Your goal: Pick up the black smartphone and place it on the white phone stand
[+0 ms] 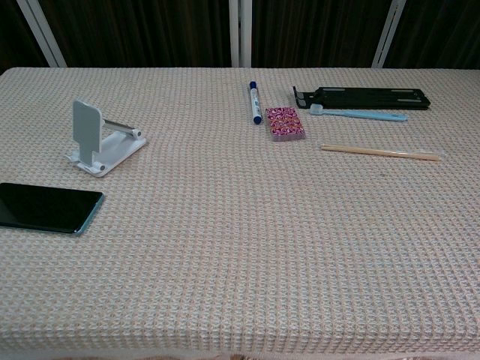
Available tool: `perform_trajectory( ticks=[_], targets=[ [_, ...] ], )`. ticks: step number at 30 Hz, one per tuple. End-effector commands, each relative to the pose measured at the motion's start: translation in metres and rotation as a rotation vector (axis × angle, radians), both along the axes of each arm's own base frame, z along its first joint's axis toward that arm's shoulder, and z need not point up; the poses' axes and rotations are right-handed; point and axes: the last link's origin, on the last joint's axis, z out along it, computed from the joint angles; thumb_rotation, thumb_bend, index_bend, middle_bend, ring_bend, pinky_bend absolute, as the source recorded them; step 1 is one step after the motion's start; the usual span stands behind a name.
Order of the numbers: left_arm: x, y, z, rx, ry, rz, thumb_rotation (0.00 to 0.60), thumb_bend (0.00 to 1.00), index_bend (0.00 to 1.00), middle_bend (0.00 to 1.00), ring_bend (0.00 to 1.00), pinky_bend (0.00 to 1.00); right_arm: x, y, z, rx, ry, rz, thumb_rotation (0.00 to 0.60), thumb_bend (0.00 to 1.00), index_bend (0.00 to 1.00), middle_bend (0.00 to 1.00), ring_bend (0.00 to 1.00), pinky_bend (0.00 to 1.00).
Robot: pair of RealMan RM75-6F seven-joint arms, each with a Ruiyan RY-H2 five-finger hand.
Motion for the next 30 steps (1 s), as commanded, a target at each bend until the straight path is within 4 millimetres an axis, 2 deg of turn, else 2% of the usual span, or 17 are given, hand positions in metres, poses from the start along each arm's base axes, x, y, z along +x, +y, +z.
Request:
perform_trajectory(
  ticks=[1, 6, 11, 23, 30],
  targets=[
    [0.0, 0.0, 0.001, 0.002, 0.011, -0.005, 0.581, 0.14, 0.02, 0.0, 0.0, 0.15, -0.001, -0.002, 0.0, -0.002, 0.0, 0.0, 0.6, 0.25, 0.0, 0.0, 0.0, 0.0],
    [0.003, 0.003, -0.003, -0.009, 0.007, -0.01, 0.584, 0.15, 0.02, 0.0, 0.0, 0.15, -0.001, -0.002, -0.005, 0.011, -0.005, 0.006, 0.6, 0.25, 0.0, 0.0, 0.0, 0.0],
    [0.014, 0.016, -0.014, -0.046, 0.007, -0.048, 0.6, 0.16, 0.02, 0.0, 0.0, 0.15, 0.0, -0.003, -0.002, -0.004, -0.004, 0.007, 0.6, 0.25, 0.0, 0.0, 0.0, 0.0],
    [0.041, 0.049, -0.048, -0.282, 0.164, -0.096, 0.6, 0.17, 0.03, 0.0, 0.0, 0.15, 0.002, -0.003, 0.006, -0.011, 0.026, 0.001, 0.6, 0.25, 0.0, 0.0, 0.0, 0.0],
    [0.056, 0.065, -0.067, -0.408, 0.218, -0.02, 0.6, 0.17, 0.04, 0.0, 0.0, 0.15, 0.002, -0.003, 0.004, -0.007, 0.023, 0.003, 0.6, 0.25, 0.0, 0.0, 0.0, 0.0]
  ],
)
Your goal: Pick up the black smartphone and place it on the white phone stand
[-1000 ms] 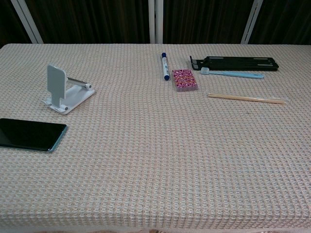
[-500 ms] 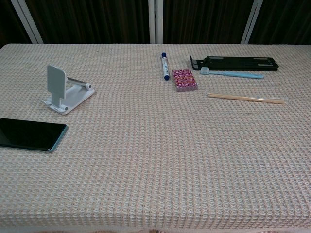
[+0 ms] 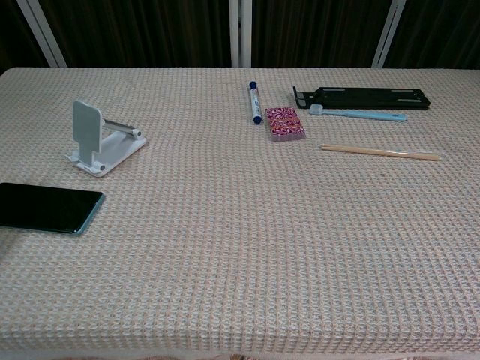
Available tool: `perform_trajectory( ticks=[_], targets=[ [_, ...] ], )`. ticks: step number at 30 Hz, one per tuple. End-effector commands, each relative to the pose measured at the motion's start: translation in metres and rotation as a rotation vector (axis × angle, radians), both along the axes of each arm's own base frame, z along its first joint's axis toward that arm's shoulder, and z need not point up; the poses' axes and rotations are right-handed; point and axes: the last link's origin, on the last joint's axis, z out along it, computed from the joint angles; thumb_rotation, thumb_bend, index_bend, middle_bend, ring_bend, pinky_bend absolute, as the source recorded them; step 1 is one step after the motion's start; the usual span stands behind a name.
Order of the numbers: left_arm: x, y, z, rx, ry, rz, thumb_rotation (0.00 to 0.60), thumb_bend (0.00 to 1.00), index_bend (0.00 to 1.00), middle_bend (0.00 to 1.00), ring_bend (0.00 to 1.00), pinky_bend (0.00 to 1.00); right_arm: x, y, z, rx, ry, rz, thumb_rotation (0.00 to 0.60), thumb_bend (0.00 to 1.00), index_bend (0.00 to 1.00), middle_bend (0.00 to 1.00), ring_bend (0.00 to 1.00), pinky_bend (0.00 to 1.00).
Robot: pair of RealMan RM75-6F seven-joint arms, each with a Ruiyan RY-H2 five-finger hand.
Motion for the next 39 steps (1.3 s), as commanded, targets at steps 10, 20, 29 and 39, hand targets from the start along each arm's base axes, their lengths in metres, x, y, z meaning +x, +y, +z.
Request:
perform_trajectory(
  ticks=[10, 20, 29, 39],
  targets=[
    [0.04, 0.034, -0.044, -0.127, -0.02, 0.032, 0.6, 0.16, 0.07, 0.0, 0.0, 0.15, -0.004, 0.002, 0.003, -0.005, -0.002, -0.005, 0.6, 0.25, 0.0, 0.0, 0.0, 0.0],
    [0.044, 0.043, -0.067, -0.166, 0.014, 0.041, 0.6, 0.16, 0.12, 0.0, 0.0, 0.15, -0.008, 0.005, 0.008, -0.015, -0.006, -0.02, 0.6, 0.26, 0.0, 0.0, 0.0, 0.0],
    [0.043, 0.046, -0.07, -0.163, 0.022, 0.063, 0.6, 0.16, 0.17, 0.0, 0.0, 0.15, -0.01, 0.005, 0.007, -0.013, -0.006, -0.022, 0.6, 0.27, 0.0, 0.0, 0.0, 0.0],
    [0.043, 0.05, -0.075, -0.161, 0.02, 0.058, 0.6, 0.16, 0.18, 0.0, 0.0, 0.15, -0.011, 0.006, 0.009, -0.017, -0.002, -0.034, 0.6, 0.29, 0.0, 0.0, 0.0, 0.0]
  ],
)
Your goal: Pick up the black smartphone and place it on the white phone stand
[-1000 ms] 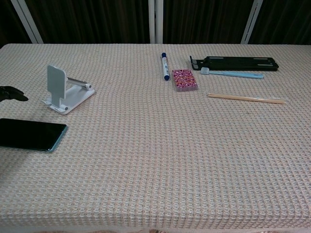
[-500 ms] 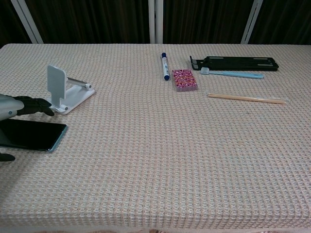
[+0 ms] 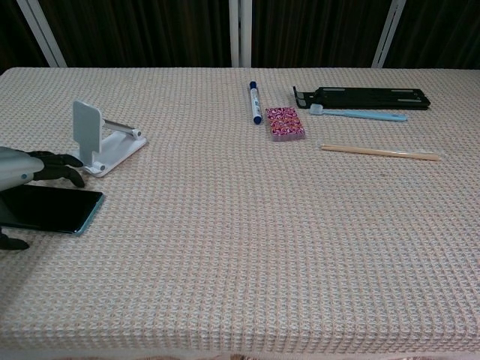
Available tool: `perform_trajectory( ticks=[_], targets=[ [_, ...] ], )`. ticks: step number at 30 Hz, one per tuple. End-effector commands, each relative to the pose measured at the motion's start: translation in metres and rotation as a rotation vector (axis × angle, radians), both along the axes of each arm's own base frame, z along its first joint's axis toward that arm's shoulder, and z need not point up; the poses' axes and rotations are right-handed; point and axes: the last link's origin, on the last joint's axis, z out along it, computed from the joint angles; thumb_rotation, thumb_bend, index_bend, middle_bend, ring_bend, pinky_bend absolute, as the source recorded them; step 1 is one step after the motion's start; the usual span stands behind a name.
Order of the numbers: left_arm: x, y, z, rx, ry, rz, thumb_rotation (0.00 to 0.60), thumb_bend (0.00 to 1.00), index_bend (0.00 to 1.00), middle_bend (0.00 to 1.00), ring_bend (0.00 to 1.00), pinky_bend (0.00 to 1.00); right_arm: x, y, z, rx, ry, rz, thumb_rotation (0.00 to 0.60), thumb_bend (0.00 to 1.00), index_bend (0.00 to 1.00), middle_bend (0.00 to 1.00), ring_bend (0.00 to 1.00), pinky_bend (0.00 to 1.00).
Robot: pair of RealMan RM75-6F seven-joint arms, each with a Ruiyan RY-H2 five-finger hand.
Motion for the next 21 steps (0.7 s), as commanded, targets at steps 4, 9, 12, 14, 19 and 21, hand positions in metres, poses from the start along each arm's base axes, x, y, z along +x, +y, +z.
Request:
perform_trajectory(
  ticks=[4, 9, 12, 14, 19, 21],
  targets=[
    [0.0021, 0.0031, 0.0006, -0.002, -0.002, -0.003, 0.6, 0.17, 0.21, 0.0, 0.0, 0.15, -0.0006, 0.0003, 0.0, 0.002, 0.0, -0.004, 0.6, 0.3, 0.0, 0.0, 0.0, 0.0],
    [0.0047, 0.0037, 0.0016, -0.01, -0.01, 0.002, 0.6, 0.17, 0.23, 0.0, 0.0, 0.15, -0.002, -0.0001, -0.0014, 0.007, -0.002, -0.009, 0.6, 0.3, 0.0, 0.0, 0.0, 0.0],
    [0.0058, 0.0043, 0.0015, -0.015, -0.012, 0.005, 0.6, 0.17, 0.26, 0.0, 0.0, 0.15, -0.0026, -0.0003, -0.0021, 0.009, -0.003, -0.01, 0.6, 0.3, 0.0, 0.0, 0.0, 0.0],
    [0.0063, 0.0048, 0.0009, -0.018, -0.013, 0.007, 0.6, 0.19, 0.27, 0.0, 0.0, 0.15, -0.0029, -0.0003, -0.0022, 0.009, -0.003, -0.01, 0.6, 0.3, 0.0, 0.0, 0.0, 0.0],
    [0.0074, 0.0057, -0.0007, -0.03, -0.02, 0.014, 0.6, 0.24, 0.3, 0.0, 0.0, 0.15, -0.0042, 0.0006, -0.0013, 0.007, -0.002, -0.016, 0.6, 0.3, 0.0, 0.0, 0.0, 0.0],
    [0.0073, 0.0064, -0.0012, -0.033, -0.016, 0.012, 0.6, 0.26, 0.31, 0.0, 0.0, 0.15, -0.0047, 0.0007, -0.0013, 0.007, -0.001, -0.02, 0.6, 0.3, 0.0, 0.0, 0.0, 0.0]
  ],
)
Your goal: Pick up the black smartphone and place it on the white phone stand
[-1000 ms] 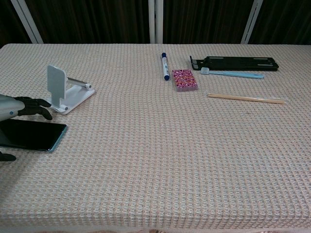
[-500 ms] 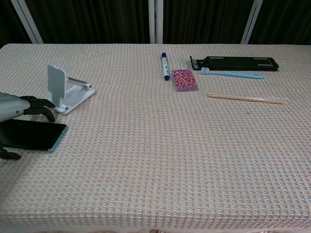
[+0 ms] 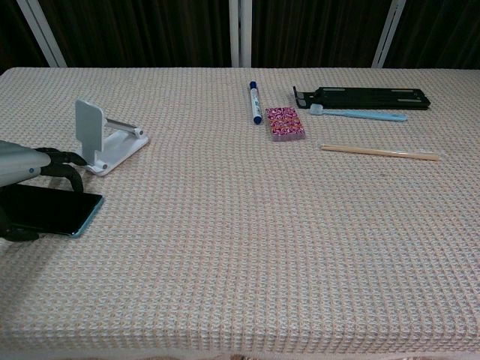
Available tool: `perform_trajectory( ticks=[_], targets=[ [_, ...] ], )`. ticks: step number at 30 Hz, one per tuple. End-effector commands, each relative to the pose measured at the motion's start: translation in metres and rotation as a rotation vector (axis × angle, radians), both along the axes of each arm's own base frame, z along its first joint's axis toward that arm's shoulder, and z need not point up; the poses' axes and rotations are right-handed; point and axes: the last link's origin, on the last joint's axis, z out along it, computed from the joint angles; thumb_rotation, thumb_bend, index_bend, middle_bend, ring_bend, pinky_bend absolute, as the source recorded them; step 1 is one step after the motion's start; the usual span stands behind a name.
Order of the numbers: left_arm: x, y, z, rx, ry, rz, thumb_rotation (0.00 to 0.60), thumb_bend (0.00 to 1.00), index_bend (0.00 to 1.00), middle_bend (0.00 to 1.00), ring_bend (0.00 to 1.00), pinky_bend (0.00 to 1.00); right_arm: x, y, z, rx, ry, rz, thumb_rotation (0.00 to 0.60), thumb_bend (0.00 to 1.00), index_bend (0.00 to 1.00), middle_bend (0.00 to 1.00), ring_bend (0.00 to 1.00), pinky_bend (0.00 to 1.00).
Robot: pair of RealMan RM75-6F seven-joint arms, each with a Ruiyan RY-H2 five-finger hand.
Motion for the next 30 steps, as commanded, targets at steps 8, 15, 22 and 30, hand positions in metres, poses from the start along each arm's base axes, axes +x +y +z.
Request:
perform_trajectory(
  ticks=[8, 15, 22, 30],
  targets=[
    [-0.001, 0.001, 0.002, 0.011, -0.021, 0.003, 0.6, 0.27, 0.49, 0.0, 0.0, 0.15, -0.001, -0.001, -0.001, 0.004, 0.001, -0.006, 0.6, 0.3, 0.0, 0.0, 0.0, 0.0],
    [-0.006, -0.003, 0.011, 0.05, -0.082, 0.034, 0.6, 0.28, 0.56, 0.0, 0.0, 0.15, -0.001, -0.001, -0.002, 0.006, 0.001, -0.006, 0.6, 0.3, 0.0, 0.0, 0.0, 0.0],
    [-0.016, -0.005, 0.019, 0.077, -0.186, 0.101, 0.6, 0.3, 0.58, 0.23, 0.0, 0.15, 0.0, 0.0, -0.002, 0.006, 0.0, -0.003, 0.6, 0.3, 0.0, 0.0, 0.0, 0.0],
    [-0.029, -0.004, 0.031, 0.119, -0.376, 0.205, 0.6, 0.35, 0.6, 0.45, 0.05, 0.15, 0.001, 0.001, -0.002, 0.005, 0.003, -0.001, 0.6, 0.3, 0.0, 0.0, 0.0, 0.0]
  ],
)
